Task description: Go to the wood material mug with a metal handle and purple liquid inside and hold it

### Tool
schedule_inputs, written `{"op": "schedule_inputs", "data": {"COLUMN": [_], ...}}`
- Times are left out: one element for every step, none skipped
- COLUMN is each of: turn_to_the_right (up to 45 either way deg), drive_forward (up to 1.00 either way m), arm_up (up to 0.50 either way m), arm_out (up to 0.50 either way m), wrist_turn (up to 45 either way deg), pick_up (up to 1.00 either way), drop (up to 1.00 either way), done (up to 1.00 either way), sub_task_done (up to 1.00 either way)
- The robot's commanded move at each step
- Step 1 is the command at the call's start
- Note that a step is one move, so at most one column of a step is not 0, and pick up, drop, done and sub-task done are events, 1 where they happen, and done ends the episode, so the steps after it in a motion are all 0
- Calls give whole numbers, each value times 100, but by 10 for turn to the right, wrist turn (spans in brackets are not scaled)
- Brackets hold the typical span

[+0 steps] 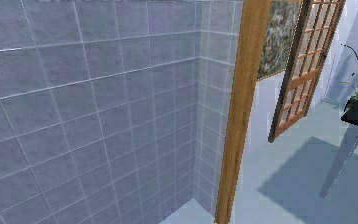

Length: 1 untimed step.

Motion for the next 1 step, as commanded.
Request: {"op": "schedule_inputs", "data": {"turn_to_the_right": [450], "drive_forward": [0], "arm_up": [0], "arm_out": [0], "wrist_turn": [0], "pick_up": [0], "drop": [0], "done": [0], "sub_task_done": [0]}}
